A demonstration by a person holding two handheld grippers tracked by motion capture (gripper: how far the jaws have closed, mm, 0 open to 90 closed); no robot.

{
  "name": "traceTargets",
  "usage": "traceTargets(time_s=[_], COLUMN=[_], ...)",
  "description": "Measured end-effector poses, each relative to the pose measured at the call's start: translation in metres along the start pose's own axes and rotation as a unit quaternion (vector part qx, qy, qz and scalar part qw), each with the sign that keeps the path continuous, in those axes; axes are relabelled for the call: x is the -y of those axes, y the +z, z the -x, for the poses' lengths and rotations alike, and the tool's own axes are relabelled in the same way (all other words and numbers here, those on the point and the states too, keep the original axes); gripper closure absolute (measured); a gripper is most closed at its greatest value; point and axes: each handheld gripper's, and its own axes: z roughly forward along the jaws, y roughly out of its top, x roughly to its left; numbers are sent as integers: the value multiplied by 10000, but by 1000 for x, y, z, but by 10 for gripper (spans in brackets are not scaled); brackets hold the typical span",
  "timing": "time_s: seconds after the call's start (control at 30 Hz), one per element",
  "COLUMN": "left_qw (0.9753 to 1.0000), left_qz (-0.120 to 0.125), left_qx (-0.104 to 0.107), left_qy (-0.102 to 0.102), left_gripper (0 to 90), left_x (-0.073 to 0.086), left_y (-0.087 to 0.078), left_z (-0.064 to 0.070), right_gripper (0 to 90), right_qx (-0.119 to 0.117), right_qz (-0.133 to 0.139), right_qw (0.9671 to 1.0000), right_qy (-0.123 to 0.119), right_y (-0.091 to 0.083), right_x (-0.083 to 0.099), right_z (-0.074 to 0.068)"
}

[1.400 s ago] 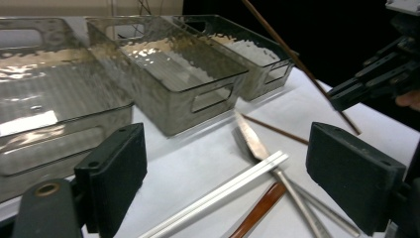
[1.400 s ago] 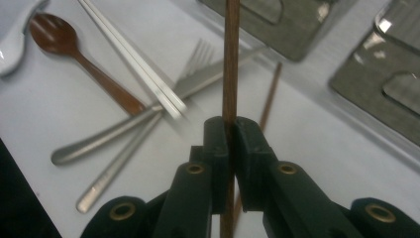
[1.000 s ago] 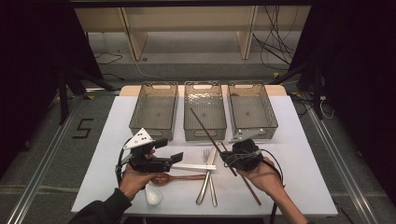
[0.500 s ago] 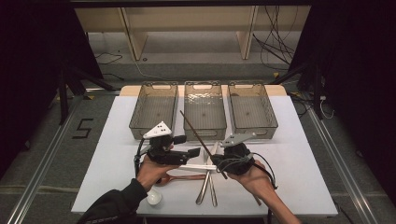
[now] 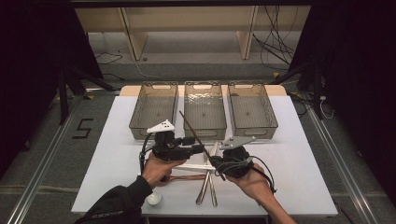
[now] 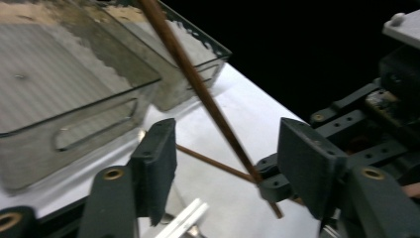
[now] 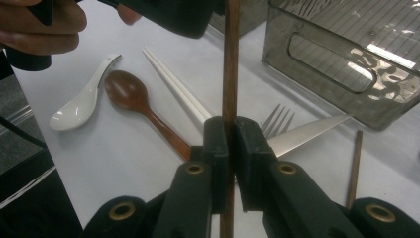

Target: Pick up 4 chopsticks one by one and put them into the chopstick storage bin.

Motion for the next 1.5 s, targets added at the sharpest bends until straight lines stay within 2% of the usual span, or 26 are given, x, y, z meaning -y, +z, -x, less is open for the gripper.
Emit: traceTargets(time_s=[0.2, 0.47, 0.67, 0.77, 0.97, 1.1, 1.23, 1.27, 1.3, 1.43, 1.5], left_qw=[9998, 9995, 9994, 9994, 9988, 9989, 9994, 9995, 9996, 9997, 9997], left_qz=[-146, -200, -169, -167, -106, -198, -188, -179, -163, -187, -211], left_qx=[128, 221, 278, 284, 454, 424, 258, 222, 177, -21, -84], left_qy=[-21, -48, -97, -110, -166, 2, 143, 146, 132, 146, 134], left_gripper=[514, 634, 692, 759, 807, 841, 843, 843, 843, 843, 842], left_x=[2, 3, 3, 4, 4, 3, -2, -3, -5, -13, -16], left_y=[4, 5, 3, 2, 2, 1, -6, -9, -12, -21, -25], left_z=[1, 2, 0, -1, 2, 8, 6, 4, 2, -4, -8], right_gripper=[849, 849, 849, 849, 844, 823, 665, 597, 597, 501, 465], right_qx=[-50, -121, -143, -172, -193, -240, -363, -297, -297, -145, -1], right_qz=[19, 98, 168, 193, 216, 204, 132, 79, 79, -115, -204], right_qw=[10000, 9998, 9997, 9996, 9995, 9995, 9992, 9994, 9994, 9998, 9998], right_qy=[-27, -76, -66, -97, -119, -84, -115, -137, -137, -59, 16], right_y=[1, 3, 2, 3, 2, 3, -3, -8, -8, -13, -14], right_x=[-1, -1, -2, -2, -1, 1, 1, 3, 3, 7, 9], right_z=[-4, -8, -9, -10, -10, -9, -6, -4, -4, 7, 14])
